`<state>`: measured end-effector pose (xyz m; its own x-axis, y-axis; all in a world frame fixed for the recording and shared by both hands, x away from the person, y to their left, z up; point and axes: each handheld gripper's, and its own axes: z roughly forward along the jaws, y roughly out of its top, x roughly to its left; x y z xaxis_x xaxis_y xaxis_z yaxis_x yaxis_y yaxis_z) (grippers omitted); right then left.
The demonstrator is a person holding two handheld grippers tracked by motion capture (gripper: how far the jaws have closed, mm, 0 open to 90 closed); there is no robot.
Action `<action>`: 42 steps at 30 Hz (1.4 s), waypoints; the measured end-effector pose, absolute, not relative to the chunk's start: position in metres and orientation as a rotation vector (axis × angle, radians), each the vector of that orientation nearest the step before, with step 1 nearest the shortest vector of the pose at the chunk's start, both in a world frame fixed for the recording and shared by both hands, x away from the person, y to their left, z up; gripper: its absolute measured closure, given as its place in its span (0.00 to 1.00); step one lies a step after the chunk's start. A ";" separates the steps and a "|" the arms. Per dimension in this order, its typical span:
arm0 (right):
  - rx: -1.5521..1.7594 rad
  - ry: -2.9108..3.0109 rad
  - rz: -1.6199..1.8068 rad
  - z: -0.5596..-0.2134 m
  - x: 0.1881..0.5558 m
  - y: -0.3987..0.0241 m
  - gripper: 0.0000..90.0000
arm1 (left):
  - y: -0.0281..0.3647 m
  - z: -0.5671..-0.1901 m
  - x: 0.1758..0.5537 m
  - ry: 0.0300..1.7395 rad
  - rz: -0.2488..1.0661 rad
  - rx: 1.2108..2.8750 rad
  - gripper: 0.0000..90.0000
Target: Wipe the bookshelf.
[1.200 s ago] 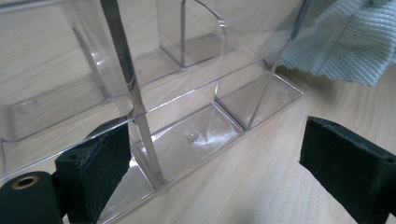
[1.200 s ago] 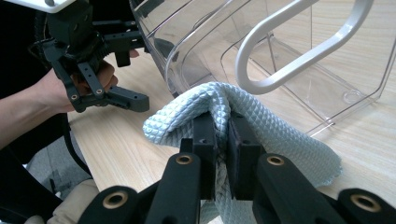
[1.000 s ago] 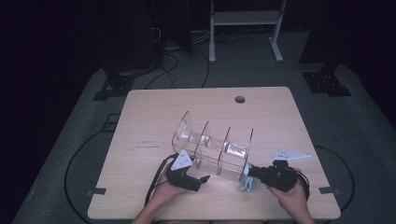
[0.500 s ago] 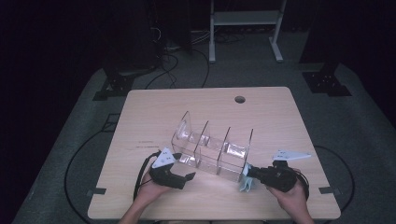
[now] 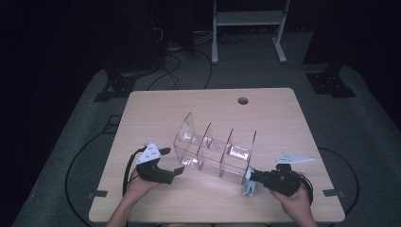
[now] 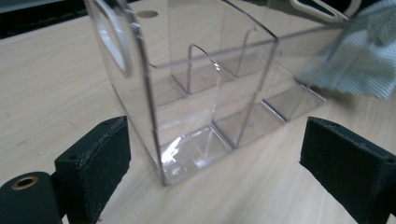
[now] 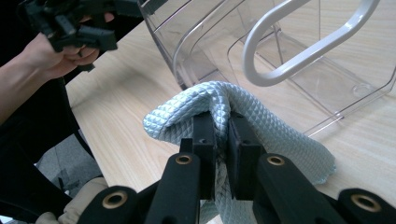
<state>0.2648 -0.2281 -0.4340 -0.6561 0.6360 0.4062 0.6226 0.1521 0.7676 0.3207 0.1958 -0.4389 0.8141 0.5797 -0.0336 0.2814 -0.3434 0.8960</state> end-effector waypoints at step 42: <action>1.495 2.193 1.532 -0.435 0.286 -0.287 0.92 | 0.143 -0.438 0.326 0.483 0.256 1.981 0.15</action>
